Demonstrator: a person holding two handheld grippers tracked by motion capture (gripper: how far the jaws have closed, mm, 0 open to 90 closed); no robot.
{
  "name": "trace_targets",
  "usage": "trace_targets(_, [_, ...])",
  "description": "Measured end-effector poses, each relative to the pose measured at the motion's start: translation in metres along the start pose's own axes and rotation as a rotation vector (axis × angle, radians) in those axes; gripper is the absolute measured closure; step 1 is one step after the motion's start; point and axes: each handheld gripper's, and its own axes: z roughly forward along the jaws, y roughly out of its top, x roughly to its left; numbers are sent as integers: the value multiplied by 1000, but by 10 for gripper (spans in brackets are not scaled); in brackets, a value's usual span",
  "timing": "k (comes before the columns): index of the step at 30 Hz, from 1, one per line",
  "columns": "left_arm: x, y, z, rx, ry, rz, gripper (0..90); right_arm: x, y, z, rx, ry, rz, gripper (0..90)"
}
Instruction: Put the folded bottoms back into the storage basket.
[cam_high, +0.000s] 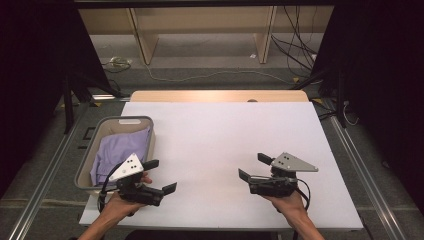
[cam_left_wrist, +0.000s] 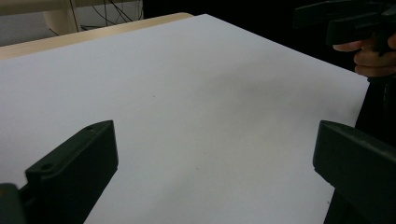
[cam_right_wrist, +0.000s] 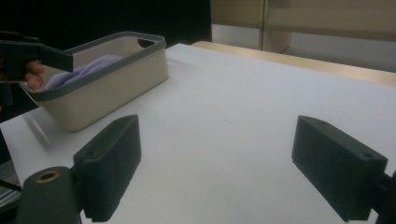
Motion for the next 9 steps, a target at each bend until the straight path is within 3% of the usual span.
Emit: trace_targets(9, [1,0,1,1,2,-5,0,-1,0,-1,-10,0,-1,167])
